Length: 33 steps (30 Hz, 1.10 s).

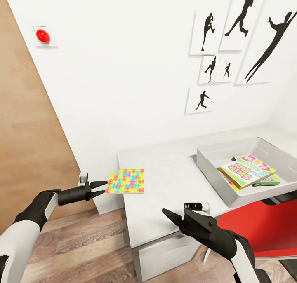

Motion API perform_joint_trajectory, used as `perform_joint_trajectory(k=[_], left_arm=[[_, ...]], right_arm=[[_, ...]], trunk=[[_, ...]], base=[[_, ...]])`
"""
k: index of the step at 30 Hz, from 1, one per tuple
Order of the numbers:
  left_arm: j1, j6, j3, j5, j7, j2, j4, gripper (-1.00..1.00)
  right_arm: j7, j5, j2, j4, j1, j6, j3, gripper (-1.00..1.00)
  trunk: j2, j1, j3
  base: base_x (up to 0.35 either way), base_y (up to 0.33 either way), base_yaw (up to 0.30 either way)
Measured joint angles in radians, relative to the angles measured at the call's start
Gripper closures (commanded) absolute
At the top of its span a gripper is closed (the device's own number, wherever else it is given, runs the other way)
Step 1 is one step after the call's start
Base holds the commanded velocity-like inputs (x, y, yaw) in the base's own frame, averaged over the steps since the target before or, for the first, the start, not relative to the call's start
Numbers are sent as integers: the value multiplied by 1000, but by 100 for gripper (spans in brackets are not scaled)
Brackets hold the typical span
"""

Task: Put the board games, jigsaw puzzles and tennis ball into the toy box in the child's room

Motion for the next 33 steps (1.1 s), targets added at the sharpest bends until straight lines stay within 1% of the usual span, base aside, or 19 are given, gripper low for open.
perform_joint_trajectory(k=[5, 15, 33], left_arm=[[0, 0, 0, 0, 0, 0, 0, -100], [0, 0, 0, 0, 0, 0, 0, -100], [0, 0, 0, 0, 0, 0, 0, -100]], right_arm=[[0, 0, 0, 0, 0, 0, 0, -100], [0, 0, 1, 0, 0, 0, 1, -100], [0, 0, 2, 0, 0, 0, 1, -100]], trunk=[[0, 0, 0], [0, 0, 0], [0, 0, 0]], base=[[0, -7, 0], [0, -72, 0], [0, -2, 0]])
